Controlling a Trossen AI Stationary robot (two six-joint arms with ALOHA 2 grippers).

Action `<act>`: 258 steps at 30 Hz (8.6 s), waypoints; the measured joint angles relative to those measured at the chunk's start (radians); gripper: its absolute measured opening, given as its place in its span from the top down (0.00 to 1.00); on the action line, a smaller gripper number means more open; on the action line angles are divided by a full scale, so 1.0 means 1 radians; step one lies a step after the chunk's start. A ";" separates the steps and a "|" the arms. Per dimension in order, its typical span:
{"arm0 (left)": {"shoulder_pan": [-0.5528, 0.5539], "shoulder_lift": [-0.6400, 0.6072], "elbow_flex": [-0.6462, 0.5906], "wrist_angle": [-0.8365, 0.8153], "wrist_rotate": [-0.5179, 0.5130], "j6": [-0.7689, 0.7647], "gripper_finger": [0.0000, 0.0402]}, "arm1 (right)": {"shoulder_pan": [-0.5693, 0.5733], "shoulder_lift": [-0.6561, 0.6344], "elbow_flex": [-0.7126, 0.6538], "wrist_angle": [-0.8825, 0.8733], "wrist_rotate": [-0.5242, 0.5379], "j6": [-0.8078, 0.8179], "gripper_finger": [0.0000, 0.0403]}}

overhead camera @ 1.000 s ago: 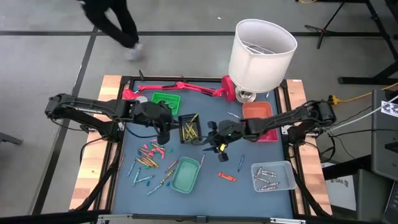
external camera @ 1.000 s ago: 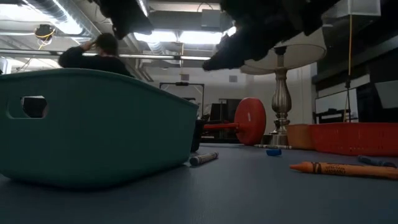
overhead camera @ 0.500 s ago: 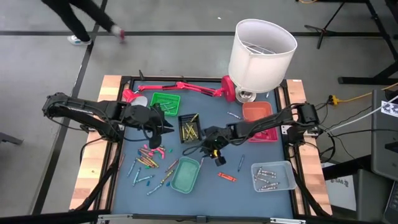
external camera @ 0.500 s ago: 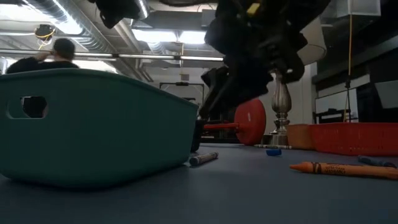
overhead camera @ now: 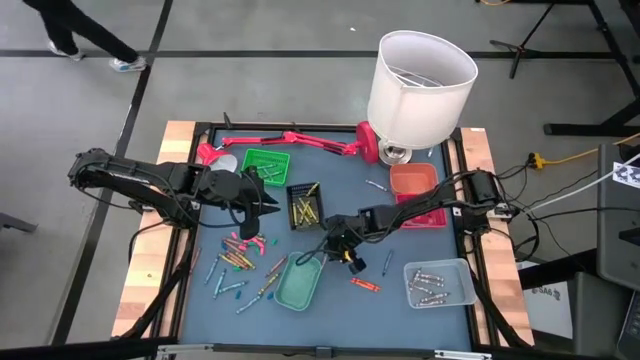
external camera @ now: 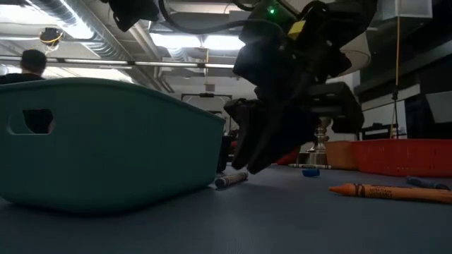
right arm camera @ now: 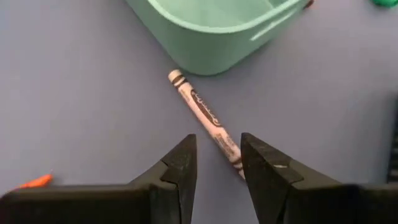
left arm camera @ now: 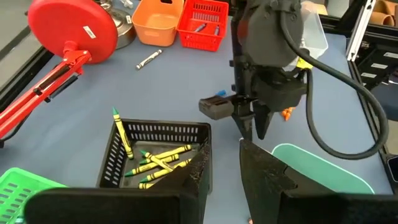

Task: Sort crayons
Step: Put the gray crayon into the white bin, then put the blue green crayon into the green bin

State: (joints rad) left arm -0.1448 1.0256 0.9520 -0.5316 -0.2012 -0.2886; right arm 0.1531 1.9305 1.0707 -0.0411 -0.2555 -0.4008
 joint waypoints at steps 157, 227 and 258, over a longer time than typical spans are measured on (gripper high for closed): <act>-0.735 0.626 -0.001 -0.293 0.025 -1.061 0.82 | 0.711 -0.488 -0.034 -0.872 0.384 1.286 0.69; -0.669 0.585 -0.101 -0.095 -0.064 -1.069 1.00 | 0.710 -0.488 -0.034 -0.764 0.563 1.279 0.69; -0.078 0.247 -0.081 -0.091 -0.220 -0.422 1.00 | 0.481 -0.488 -0.034 -0.607 0.716 0.960 0.69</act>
State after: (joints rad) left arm -0.2229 1.2723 0.8707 -0.6230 -0.4208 -0.7105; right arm 0.6337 1.4422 1.0370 -0.6479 0.4606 0.5591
